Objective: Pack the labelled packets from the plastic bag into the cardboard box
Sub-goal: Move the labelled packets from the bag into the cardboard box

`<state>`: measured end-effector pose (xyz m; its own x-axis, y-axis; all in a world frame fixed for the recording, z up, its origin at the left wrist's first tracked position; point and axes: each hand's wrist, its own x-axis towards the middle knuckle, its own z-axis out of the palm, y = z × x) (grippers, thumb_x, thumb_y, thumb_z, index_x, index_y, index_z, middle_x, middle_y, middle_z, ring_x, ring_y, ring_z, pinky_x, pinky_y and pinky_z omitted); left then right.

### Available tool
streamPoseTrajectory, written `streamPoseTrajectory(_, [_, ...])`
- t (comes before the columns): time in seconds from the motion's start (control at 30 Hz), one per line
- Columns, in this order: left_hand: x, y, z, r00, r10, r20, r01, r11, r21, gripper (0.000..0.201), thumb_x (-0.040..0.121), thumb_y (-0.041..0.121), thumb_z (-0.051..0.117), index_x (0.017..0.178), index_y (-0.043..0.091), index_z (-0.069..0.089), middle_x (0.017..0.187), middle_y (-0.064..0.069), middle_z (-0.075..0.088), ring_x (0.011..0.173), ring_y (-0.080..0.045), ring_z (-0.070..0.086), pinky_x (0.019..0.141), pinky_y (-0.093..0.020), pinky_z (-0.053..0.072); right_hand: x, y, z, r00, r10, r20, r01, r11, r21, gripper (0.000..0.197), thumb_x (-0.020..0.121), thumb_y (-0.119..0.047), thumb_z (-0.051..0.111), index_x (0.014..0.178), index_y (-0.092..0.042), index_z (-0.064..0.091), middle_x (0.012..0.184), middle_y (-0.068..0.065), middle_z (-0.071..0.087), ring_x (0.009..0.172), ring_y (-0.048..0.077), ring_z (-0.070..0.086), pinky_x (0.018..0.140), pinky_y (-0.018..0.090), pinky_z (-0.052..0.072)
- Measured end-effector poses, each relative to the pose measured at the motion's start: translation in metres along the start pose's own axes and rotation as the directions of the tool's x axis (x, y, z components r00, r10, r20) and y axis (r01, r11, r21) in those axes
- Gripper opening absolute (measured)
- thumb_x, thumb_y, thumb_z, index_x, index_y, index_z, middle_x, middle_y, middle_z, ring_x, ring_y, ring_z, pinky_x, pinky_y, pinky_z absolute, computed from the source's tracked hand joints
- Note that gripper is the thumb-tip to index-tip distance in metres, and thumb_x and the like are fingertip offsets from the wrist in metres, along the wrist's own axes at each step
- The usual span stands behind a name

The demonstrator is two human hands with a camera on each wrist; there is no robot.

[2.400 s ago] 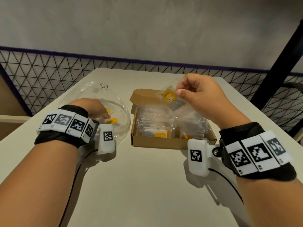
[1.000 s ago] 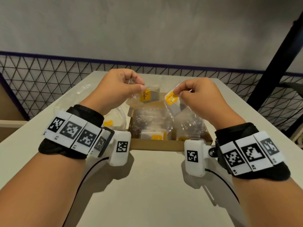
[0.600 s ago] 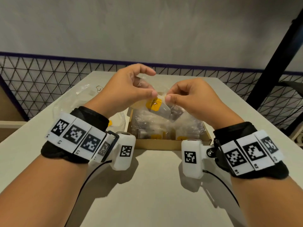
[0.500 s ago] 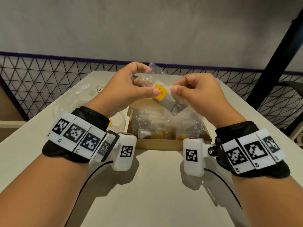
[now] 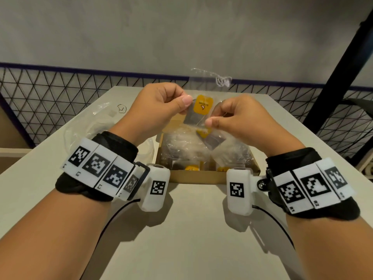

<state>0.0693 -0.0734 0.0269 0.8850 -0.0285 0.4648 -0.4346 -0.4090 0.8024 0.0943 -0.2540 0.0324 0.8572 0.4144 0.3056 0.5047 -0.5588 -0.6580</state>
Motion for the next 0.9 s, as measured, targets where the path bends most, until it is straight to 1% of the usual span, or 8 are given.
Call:
streamPoseTrajectory(0.1, [0.002,-0.001,0.001,0.999,0.022,-0.024,-0.018,0.989,0.15,0.023,0.094,0.014,0.05,0.073,0.023,0.053,0.072,0.004,0.057,0.068,-0.01,0.054,0.069,-0.026,0.051,0.0,0.001,-0.004,0.999,0.015,0.052,-0.01,0.996,-0.094,0.008,0.078,-0.017,0.073,0.075,-0.023,0.069,0.067,-0.013,0.06,0.054,-0.004,0.051,0.05,0.004,0.038])
streamPoseTrajectory(0.2, [0.004,-0.003,0.002,0.998,0.017,-0.066,-0.003,0.98,0.199,0.024,0.096,0.015,0.046,0.075,0.026,0.048,0.081,-0.005,0.06,0.077,-0.027,0.058,0.076,-0.042,0.054,0.0,0.009,-0.012,1.0,0.022,0.022,-0.018,0.984,-0.177,0.024,0.078,-0.005,0.069,0.078,-0.029,0.063,0.077,-0.016,0.059,0.056,-0.001,0.05,0.048,0.005,0.038])
streamPoseTrajectory(0.33, [0.003,-0.005,0.001,1.0,0.026,-0.007,-0.023,0.966,0.258,0.029,0.094,0.009,0.049,0.077,0.033,0.049,0.079,0.009,0.058,0.073,-0.008,0.058,0.065,-0.02,0.049,-0.002,0.014,-0.021,0.999,0.019,-0.038,-0.026,0.978,-0.206,0.029,0.082,-0.002,0.063,0.097,-0.026,0.059,0.086,-0.014,0.057,0.063,0.009,0.052,0.055,0.011,0.042])
streamPoseTrajectory(0.43, [0.001,-0.004,0.0,0.998,0.009,0.064,-0.027,0.955,0.294,0.031,0.089,0.003,0.053,0.08,0.032,0.052,0.079,0.009,0.06,0.071,-0.001,0.058,0.059,-0.007,0.049,-0.003,0.014,-0.022,0.999,0.035,-0.032,-0.04,0.985,-0.165,0.041,0.082,-0.004,0.064,0.114,-0.026,0.052,0.086,-0.006,0.06,0.072,0.013,0.059,0.065,0.02,0.047])
streamPoseTrajectory(0.53, [-0.002,-0.001,0.0,0.989,-0.028,0.145,-0.016,0.955,0.297,0.038,0.083,-0.006,0.054,0.081,0.032,0.054,0.08,0.009,0.061,0.072,-0.001,0.058,0.061,-0.005,0.048,-0.003,0.015,-0.02,0.999,0.05,0.012,-0.047,0.982,-0.182,0.045,0.08,-0.001,0.065,0.114,-0.028,0.051,0.077,-0.006,0.059,0.067,0.006,0.055,0.062,0.017,0.044])
streamPoseTrajectory(0.67, [-0.005,0.001,0.004,0.96,-0.085,0.266,-0.027,0.92,0.391,0.037,0.081,-0.002,0.06,0.078,0.035,0.056,0.081,0.01,0.065,0.074,0.0,0.06,0.061,-0.008,0.047,-0.002,0.016,-0.019,0.981,0.111,0.157,-0.061,0.954,-0.295,0.034,0.077,0.0,0.068,0.097,-0.027,0.06,0.077,-0.009,0.057,0.065,0.0,0.05,0.058,0.014,0.039])
streamPoseTrajectory(0.83, [-0.01,-0.001,0.01,0.906,-0.176,0.384,-0.053,0.854,0.517,0.024,0.084,0.004,0.061,0.091,0.026,0.067,0.078,0.014,0.064,0.075,0.0,0.062,0.068,-0.008,0.047,-0.005,0.016,-0.012,0.914,0.199,0.353,-0.042,0.914,-0.404,0.027,0.078,-0.001,0.066,0.091,-0.024,0.062,0.078,-0.009,0.058,0.069,0.004,0.052,0.057,0.014,0.037])
streamPoseTrajectory(0.9, [-0.01,-0.005,0.013,0.872,-0.248,0.423,-0.039,0.825,0.564,0.022,0.084,0.008,0.062,0.097,0.024,0.069,0.079,0.015,0.065,0.076,0.0,0.062,0.072,-0.014,0.051,-0.005,0.019,-0.008,0.881,0.258,0.397,-0.062,0.895,-0.443,0.03,0.079,0.001,0.061,0.089,-0.027,0.061,0.082,-0.008,0.061,0.071,0.005,0.054,0.06,0.017,0.04])
